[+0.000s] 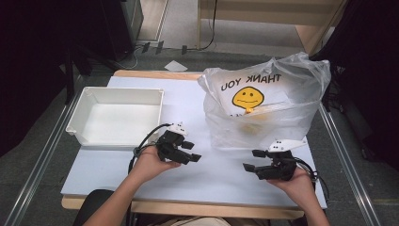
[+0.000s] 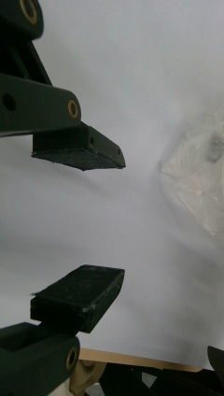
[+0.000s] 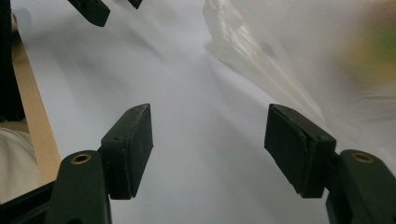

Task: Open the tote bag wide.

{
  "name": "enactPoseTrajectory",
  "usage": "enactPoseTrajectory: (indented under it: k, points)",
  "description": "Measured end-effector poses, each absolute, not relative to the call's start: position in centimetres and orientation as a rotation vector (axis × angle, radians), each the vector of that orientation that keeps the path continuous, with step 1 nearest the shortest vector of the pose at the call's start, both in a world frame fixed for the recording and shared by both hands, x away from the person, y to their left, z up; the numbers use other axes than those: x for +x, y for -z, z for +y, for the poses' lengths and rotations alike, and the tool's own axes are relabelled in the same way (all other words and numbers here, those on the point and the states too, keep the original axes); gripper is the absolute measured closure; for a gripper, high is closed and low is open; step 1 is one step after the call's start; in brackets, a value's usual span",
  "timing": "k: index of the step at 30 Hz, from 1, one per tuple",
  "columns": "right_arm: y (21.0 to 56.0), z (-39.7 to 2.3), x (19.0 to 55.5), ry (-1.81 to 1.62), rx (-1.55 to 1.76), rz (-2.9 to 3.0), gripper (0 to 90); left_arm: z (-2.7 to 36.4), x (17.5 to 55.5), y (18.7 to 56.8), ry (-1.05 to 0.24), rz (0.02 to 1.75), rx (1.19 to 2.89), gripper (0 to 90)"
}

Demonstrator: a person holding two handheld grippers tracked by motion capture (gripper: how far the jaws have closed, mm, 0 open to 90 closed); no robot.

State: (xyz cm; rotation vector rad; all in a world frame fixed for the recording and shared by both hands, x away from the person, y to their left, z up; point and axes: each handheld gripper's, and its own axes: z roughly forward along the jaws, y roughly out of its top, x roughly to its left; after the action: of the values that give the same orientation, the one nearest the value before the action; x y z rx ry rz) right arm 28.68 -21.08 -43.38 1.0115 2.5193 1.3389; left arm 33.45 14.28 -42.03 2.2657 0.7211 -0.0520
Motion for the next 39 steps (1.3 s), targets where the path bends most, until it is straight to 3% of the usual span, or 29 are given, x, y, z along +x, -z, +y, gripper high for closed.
enactPoseTrajectory:
  k: [39]
  points:
    - [42.96, -21.66, 28.86, -1.286, 1.046, 2.552, 43.2, 14.54, 33.63, 41.52, 0.046, 0.755, 2.254, 41.0]
